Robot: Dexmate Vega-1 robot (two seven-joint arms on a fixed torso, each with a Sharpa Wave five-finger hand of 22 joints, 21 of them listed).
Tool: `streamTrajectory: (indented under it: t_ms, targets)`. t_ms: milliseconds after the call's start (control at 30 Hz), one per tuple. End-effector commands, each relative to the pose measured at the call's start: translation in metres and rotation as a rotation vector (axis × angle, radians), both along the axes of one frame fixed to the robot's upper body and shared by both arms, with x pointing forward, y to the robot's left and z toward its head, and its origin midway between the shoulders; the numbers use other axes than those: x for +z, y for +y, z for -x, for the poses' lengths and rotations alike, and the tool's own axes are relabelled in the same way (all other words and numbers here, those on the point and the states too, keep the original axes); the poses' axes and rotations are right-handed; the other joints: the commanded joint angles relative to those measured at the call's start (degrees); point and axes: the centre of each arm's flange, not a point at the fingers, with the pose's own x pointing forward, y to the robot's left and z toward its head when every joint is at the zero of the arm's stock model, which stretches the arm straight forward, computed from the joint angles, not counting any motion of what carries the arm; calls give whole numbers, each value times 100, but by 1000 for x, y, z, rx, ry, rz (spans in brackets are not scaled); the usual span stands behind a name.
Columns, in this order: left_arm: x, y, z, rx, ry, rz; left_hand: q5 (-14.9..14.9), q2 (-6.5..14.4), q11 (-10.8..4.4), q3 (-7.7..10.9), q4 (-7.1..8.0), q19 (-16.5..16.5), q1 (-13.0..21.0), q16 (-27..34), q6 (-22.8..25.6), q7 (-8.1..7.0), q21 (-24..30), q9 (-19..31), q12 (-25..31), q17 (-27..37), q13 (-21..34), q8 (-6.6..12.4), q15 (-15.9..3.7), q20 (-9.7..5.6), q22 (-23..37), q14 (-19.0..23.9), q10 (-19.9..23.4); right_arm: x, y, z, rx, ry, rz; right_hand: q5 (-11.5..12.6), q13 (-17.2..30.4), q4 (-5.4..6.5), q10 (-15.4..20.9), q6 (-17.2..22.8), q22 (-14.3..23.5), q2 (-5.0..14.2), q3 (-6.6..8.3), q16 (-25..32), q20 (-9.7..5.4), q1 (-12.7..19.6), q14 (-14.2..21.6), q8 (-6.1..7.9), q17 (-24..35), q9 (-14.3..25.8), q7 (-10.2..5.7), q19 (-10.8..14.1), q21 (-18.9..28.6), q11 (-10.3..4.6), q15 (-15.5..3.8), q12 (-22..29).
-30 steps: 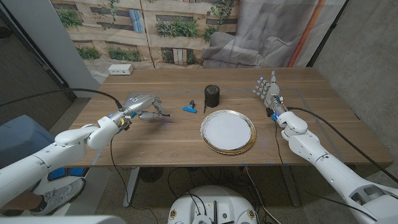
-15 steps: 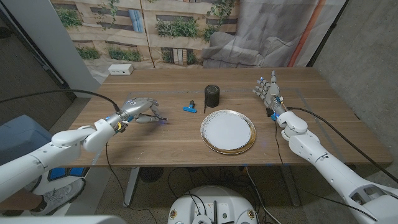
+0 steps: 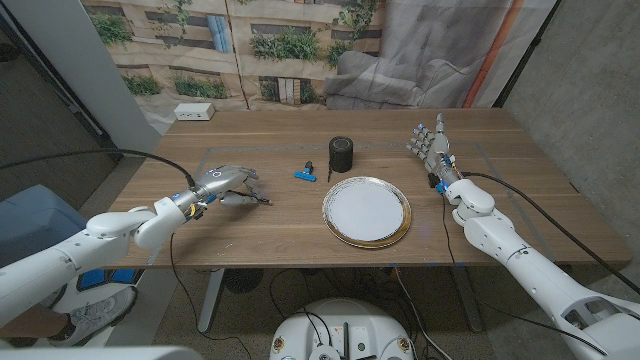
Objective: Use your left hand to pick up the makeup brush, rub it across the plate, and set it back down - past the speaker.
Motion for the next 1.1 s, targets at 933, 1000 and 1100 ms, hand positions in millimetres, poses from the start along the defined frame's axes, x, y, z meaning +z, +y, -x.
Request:
streamTrajectory:
  t_ms: [933, 1000, 1100]
  targets:
    - [-10, -2, 1, -21, -16, -35, 44, -88, -5, -29, 60, -69, -563, -101, -794, -69, -18, 30, -88, -26, 12, -134, -889, -220, 0, -116, -1021, 0, 0, 0, 0, 0, 0, 27, 18, 27, -24, -47, 33, 572, -3, 17, 41, 31, 0, 28, 28, 12, -3, 10, 29, 22, 61, 41]
    - [-10, -2, 1, -25, -16, -38, 43, -104, -3, -31, 60, -77, -600, -100, -856, -102, -20, 29, -87, -25, 12, -138, -887, -215, 0, -129, -1100, 0, 0, 0, 0, 0, 0, 27, 18, 27, -26, -45, 33, 572, -3, 17, 38, 31, -1, 29, 28, 12, -5, 10, 29, 7, 58, 40]
    - [-8, -3, 1, -32, -20, -42, 40, -204, -3, -71, 58, -107, -706, -95, -1021, -127, -28, 19, -92, -21, 9, -156, -875, -205, 0, -170, -1303, 0, 0, 0, 0, 0, 0, 27, 18, 27, -28, -48, 33, 571, -4, 17, 41, 31, -1, 28, 28, 12, -3, 13, 30, 12, 63, 40]
